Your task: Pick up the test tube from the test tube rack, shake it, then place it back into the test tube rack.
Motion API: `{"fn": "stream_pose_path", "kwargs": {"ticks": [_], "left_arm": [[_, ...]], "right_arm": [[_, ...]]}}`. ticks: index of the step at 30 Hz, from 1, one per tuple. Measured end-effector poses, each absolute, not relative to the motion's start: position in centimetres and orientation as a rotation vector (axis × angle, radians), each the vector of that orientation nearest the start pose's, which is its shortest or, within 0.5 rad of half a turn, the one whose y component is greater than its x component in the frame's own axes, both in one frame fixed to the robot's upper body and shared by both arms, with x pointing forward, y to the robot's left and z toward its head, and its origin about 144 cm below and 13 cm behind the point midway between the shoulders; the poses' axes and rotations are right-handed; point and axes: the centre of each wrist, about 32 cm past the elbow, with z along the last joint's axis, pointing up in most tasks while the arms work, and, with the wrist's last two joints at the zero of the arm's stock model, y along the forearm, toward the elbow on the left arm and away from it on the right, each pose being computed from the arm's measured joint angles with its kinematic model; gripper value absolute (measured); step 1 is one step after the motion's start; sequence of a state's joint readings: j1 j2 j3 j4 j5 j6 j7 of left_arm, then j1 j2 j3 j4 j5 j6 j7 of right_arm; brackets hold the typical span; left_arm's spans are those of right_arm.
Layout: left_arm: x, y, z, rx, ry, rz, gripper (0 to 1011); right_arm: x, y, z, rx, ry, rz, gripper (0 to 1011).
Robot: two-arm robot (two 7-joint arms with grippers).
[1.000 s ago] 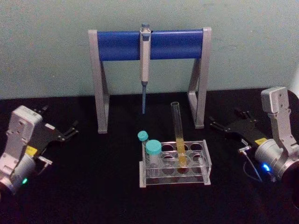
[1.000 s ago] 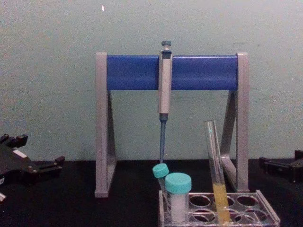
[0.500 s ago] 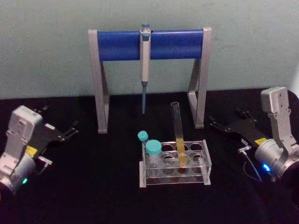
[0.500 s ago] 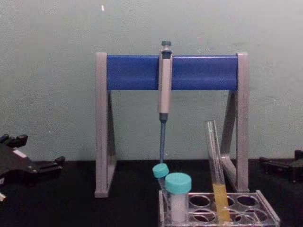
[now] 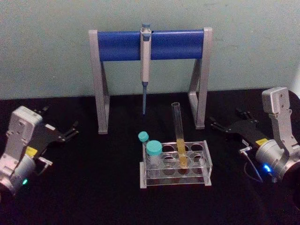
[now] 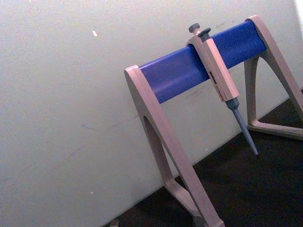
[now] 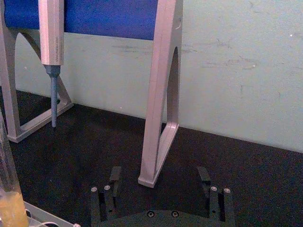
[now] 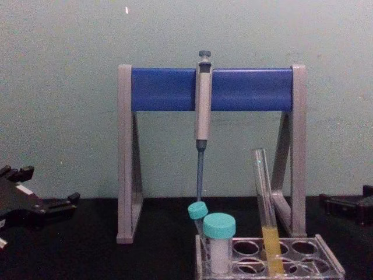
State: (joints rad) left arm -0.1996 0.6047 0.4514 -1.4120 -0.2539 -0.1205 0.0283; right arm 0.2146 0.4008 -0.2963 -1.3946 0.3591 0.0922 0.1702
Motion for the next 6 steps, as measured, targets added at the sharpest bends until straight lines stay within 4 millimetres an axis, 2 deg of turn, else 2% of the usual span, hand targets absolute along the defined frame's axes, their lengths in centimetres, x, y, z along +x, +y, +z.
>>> {"fn": "stream_pose_path", "kwargs": {"ticks": [6], "left_arm": [[48.86,30.97,113.98,0.304,-0.285,1.248,1001]], "right_arm": [[50.9,-27.93,115.09,-0.183,0.055,-1.2,1000]]}}
